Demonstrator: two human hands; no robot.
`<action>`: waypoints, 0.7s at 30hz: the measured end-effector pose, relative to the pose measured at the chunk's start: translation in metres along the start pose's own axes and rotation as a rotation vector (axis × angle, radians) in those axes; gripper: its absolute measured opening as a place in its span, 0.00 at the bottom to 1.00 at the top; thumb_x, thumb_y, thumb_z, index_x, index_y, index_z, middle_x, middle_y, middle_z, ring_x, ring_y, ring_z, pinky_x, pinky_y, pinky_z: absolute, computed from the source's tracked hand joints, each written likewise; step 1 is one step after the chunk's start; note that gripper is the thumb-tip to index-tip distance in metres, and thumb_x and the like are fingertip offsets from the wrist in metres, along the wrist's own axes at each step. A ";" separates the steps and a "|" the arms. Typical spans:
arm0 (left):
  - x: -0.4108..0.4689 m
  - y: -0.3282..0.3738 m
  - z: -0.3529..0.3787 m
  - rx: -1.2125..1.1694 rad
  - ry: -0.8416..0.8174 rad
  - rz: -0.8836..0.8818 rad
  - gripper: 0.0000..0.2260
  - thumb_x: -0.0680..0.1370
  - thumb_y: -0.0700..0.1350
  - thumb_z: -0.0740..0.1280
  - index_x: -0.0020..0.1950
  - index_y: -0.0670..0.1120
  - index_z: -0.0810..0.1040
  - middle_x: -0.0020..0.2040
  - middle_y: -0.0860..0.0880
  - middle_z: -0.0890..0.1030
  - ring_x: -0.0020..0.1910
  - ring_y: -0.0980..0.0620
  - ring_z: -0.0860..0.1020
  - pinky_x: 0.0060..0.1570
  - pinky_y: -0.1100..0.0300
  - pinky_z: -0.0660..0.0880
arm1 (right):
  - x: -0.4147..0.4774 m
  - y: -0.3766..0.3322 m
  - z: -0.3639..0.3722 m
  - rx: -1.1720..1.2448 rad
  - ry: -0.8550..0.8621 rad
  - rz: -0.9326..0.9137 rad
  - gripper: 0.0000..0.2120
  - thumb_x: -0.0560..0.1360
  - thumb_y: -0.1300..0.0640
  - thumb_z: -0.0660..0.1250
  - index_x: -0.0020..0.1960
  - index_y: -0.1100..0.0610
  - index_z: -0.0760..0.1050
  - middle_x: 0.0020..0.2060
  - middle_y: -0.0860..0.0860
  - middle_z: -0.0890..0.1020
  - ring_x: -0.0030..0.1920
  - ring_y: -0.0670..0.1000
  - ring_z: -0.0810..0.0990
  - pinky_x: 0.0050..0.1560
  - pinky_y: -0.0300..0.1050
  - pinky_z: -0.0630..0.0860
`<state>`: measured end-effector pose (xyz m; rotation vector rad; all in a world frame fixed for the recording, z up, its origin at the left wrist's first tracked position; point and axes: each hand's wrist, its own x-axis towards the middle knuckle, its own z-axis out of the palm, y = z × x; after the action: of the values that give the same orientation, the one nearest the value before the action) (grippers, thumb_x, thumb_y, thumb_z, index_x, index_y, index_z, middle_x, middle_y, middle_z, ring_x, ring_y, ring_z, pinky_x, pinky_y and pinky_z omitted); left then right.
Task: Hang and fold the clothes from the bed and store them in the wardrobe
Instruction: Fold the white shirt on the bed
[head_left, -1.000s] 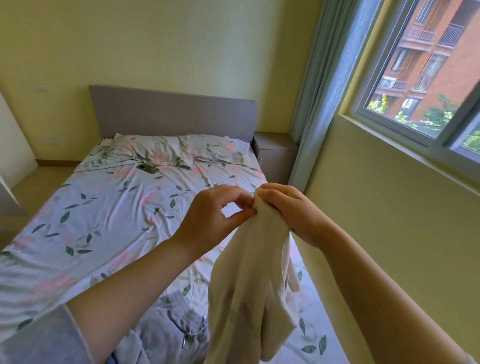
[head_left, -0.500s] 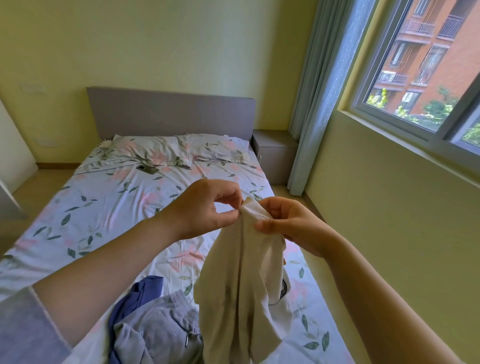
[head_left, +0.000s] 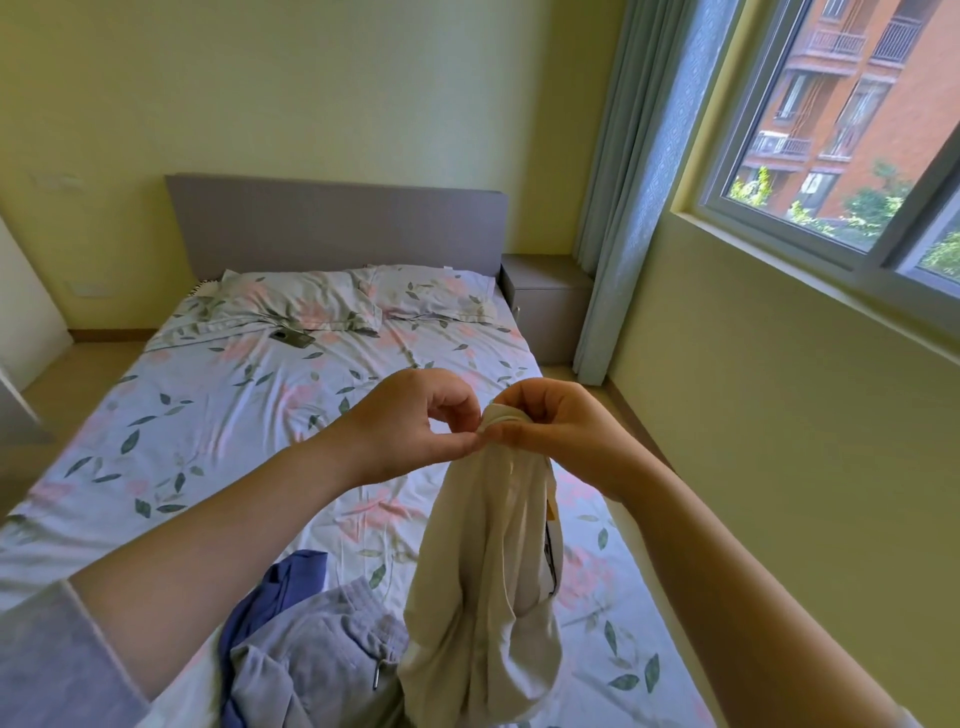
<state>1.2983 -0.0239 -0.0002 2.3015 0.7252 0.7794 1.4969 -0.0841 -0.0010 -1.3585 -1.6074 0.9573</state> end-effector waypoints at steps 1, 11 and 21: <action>0.001 -0.001 -0.002 0.022 0.011 0.017 0.03 0.72 0.41 0.74 0.40 0.46 0.81 0.38 0.54 0.81 0.43 0.57 0.80 0.49 0.68 0.77 | 0.001 0.002 -0.001 0.020 -0.004 0.006 0.10 0.73 0.59 0.75 0.53 0.60 0.81 0.49 0.62 0.83 0.49 0.61 0.82 0.58 0.62 0.78; 0.016 -0.026 -0.031 0.196 0.413 -0.085 0.08 0.75 0.37 0.65 0.38 0.45 0.68 0.31 0.46 0.71 0.29 0.52 0.66 0.31 0.59 0.64 | -0.015 0.071 -0.010 -0.103 -0.024 0.216 0.08 0.69 0.55 0.78 0.43 0.52 0.79 0.31 0.43 0.78 0.32 0.43 0.75 0.35 0.36 0.70; 0.004 -0.043 -0.032 0.382 0.106 -0.257 0.03 0.79 0.41 0.62 0.48 0.48 0.74 0.33 0.49 0.76 0.33 0.49 0.74 0.33 0.57 0.66 | -0.006 0.089 -0.015 -0.136 0.315 0.210 0.12 0.74 0.51 0.72 0.41 0.59 0.79 0.28 0.45 0.73 0.28 0.44 0.68 0.32 0.39 0.65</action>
<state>1.2665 0.0185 -0.0069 2.4386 1.2840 0.6927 1.5447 -0.0773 -0.0774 -1.7049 -1.3286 0.7177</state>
